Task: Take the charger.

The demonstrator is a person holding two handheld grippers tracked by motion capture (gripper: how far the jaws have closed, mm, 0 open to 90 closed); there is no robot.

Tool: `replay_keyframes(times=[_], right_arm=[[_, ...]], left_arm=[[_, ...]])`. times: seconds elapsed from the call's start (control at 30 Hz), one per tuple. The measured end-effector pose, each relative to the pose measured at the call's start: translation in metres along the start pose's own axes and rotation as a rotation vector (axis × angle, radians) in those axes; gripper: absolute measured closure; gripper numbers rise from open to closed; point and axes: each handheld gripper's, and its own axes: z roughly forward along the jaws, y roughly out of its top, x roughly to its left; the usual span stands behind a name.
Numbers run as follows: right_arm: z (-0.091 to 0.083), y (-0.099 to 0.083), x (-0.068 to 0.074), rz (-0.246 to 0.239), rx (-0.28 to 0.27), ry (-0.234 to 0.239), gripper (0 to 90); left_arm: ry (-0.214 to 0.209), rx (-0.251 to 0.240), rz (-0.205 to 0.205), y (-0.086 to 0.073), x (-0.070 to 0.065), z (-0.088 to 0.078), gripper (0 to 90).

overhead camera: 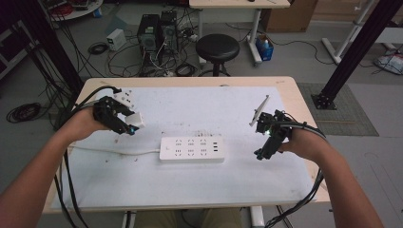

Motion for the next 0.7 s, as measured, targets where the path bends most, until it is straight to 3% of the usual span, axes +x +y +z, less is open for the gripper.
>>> replay_keyframes(times=[0.13,0.17,0.2,0.3,0.53,0.7], right_arm=[[0.001,0.001,0.003,-0.014,-0.003,0.007,1.7],[0.001,0.001,0.003,-0.014,-0.003,0.007,1.7],[0.002,0.002,0.004,-0.021,-0.006,0.007,1.7],[0.004,0.006,0.006,-0.031,-0.015,0.008,1.7],[0.003,0.01,0.007,-0.035,-0.047,0.009,1.7],[0.005,0.009,0.007,-0.014,-0.081,0.008,1.7]], left_arm=[[0.001,-0.012,0.005,0.006,-0.026,-0.014,42.4],[0.001,-0.012,0.005,0.006,-0.026,-0.014,42.4],[0.0,-0.026,0.0,0.008,-0.038,-0.017,42.4],[-0.002,-0.023,0.012,0.012,-0.049,-0.019,42.4],[-0.029,-0.04,0.042,0.022,-0.062,-0.016,42.4],[-0.049,-0.048,0.09,0.032,-0.066,-0.012,42.4]])
